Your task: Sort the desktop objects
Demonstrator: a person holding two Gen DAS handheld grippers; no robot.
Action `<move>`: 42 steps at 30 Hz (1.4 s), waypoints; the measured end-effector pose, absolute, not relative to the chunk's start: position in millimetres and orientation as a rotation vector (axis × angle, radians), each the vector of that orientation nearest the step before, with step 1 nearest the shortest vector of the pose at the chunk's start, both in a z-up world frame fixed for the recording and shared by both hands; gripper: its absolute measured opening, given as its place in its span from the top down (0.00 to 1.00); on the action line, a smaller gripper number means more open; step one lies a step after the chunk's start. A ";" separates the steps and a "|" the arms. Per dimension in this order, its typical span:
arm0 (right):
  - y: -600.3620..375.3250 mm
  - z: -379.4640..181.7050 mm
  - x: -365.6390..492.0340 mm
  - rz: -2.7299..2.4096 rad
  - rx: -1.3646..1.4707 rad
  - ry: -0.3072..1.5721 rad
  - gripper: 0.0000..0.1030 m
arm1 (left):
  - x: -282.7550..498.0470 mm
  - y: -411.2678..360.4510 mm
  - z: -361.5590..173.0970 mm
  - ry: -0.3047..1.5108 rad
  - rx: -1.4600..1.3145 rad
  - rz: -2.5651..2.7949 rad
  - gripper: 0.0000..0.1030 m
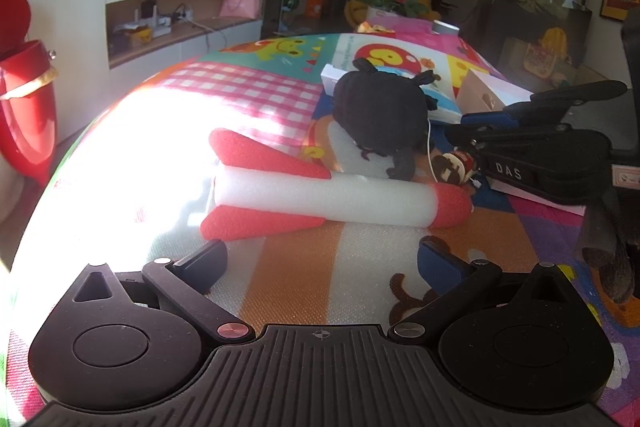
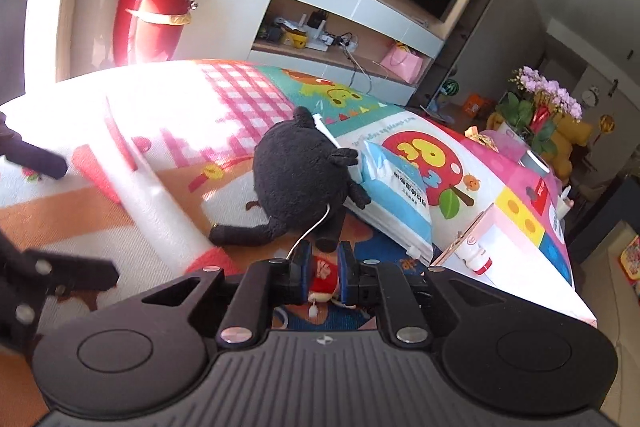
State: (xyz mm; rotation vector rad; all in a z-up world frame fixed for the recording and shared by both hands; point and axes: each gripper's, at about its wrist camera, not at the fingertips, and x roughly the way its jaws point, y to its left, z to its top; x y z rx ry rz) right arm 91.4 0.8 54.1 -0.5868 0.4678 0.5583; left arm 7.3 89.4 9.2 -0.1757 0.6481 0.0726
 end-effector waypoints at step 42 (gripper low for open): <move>-192.4 33.3 23.6 0.314 0.081 0.666 0.04 | 94.8 -35.2 35.0 0.616 0.201 -0.378 0.11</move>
